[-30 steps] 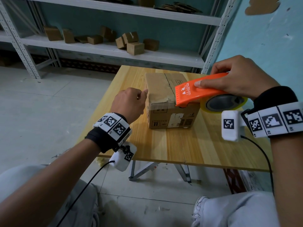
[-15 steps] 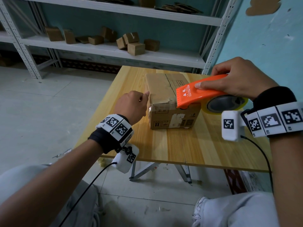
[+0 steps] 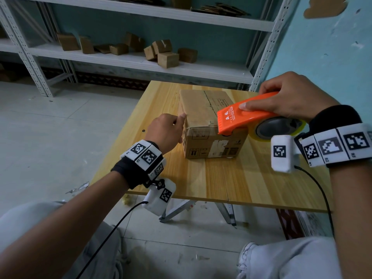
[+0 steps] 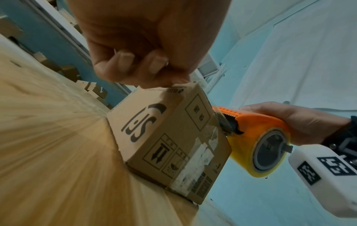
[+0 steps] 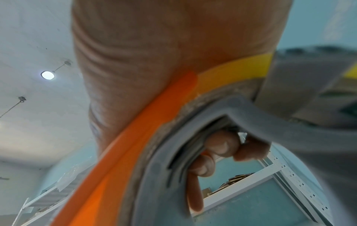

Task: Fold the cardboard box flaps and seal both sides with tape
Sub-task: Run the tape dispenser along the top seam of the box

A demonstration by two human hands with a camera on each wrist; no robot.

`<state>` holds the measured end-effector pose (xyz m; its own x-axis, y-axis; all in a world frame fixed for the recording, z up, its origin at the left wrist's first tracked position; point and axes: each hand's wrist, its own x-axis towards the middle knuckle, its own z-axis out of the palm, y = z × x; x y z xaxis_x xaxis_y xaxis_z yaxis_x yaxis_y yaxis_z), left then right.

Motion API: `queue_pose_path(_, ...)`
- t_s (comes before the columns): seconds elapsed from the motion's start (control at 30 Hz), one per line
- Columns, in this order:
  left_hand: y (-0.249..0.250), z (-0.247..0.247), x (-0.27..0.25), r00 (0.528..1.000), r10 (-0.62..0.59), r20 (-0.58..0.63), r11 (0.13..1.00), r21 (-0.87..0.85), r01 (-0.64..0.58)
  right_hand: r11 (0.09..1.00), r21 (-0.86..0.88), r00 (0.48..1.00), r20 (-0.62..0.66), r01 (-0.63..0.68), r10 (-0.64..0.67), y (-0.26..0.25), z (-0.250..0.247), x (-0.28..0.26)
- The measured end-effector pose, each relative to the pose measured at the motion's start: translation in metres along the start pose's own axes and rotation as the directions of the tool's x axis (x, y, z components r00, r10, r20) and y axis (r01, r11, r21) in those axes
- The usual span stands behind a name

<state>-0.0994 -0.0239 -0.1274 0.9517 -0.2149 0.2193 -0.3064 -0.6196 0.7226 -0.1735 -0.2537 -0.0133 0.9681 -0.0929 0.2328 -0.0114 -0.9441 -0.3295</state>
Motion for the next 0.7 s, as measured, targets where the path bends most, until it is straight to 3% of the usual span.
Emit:
queue_pose_path(0.33,0.0027,-0.0028,-0.0009,0.996,-0.074,0.057,0.984,-0.155,0.083,1.000,0.025,1.000,0.000,-0.004,0.004,0.0018,0.0012,0.0000)
queue_pose_path(0.7,-0.0026,-0.0081,-0.0003,0.975,-0.192,0.111,0.961,-0.178,0.210,0.999,0.048,1.000,0.019,-0.009,0.008,0.0048,0.0009,0.0010)
